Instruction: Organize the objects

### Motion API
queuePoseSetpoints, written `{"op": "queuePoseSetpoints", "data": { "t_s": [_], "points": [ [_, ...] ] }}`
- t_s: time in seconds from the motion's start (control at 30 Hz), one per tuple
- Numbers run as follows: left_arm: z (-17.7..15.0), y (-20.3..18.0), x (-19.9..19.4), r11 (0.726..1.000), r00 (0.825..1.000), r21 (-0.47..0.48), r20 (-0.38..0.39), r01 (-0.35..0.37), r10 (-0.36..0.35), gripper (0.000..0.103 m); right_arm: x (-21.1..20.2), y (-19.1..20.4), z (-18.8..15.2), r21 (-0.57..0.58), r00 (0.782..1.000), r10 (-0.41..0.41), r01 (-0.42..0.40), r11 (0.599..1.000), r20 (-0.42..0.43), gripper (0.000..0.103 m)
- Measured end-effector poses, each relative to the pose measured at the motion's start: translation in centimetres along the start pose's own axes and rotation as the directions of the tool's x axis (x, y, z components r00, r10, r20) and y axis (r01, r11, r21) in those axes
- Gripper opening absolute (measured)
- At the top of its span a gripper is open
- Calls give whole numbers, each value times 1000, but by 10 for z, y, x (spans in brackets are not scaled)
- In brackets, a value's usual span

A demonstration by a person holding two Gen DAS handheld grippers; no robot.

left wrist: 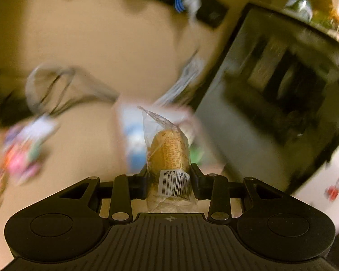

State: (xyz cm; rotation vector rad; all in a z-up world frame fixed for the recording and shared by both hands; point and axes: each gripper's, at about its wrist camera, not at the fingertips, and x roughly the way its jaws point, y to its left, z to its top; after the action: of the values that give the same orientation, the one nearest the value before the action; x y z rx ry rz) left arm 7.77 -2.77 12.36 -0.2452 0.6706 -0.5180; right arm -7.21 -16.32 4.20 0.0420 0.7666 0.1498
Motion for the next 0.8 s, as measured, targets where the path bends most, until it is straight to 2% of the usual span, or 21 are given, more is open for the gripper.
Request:
{"op": "queuePoseSetpoints", "data": {
  "t_s": [0.1,0.17,0.27,0.33,0.37,0.47,0.53,0.6,0.7,0.8],
  "points": [
    [28,-20,49,998,999,-23,12,51,-50,41,-9,-4,-3,-1,1000,-15,15,1000,26,25],
    [33,-23,84,998,999,-56,0,42,-42,40,-11,-7,-5,1,999,-29,29,1000,33,25],
    [26,-21,127,998,997,-28,-55,-48,46,40,-13,-11,-11,3,998,-55,55,999,38,25],
    [18,-20,146,992,984,30,-127,-123,126,40,-16,-16,-15,2,996,-84,84,996,42,25],
    [14,-18,147,990,982,37,-128,-134,137,40,-18,-17,-17,0,994,-97,97,995,44,25],
    [17,-9,123,991,992,-51,-34,-124,122,39,-24,-25,-20,-5,991,-123,123,992,50,25],
    [20,3,97,985,996,-151,33,-79,85,39,-26,-32,-19,8,989,-138,138,990,52,25],
    [18,15,69,978,996,-200,67,-52,67,39,-28,-40,-11,30,989,-134,132,991,61,25],
    [0,30,28,979,993,-187,76,-75,91,39,-29,-46,16,40,990,-98,95,995,103,25],
    [-33,51,-8,977,988,-160,33,-141,149,39,-18,-48,66,40,988,-47,41,998,150,25]
  ]
}}
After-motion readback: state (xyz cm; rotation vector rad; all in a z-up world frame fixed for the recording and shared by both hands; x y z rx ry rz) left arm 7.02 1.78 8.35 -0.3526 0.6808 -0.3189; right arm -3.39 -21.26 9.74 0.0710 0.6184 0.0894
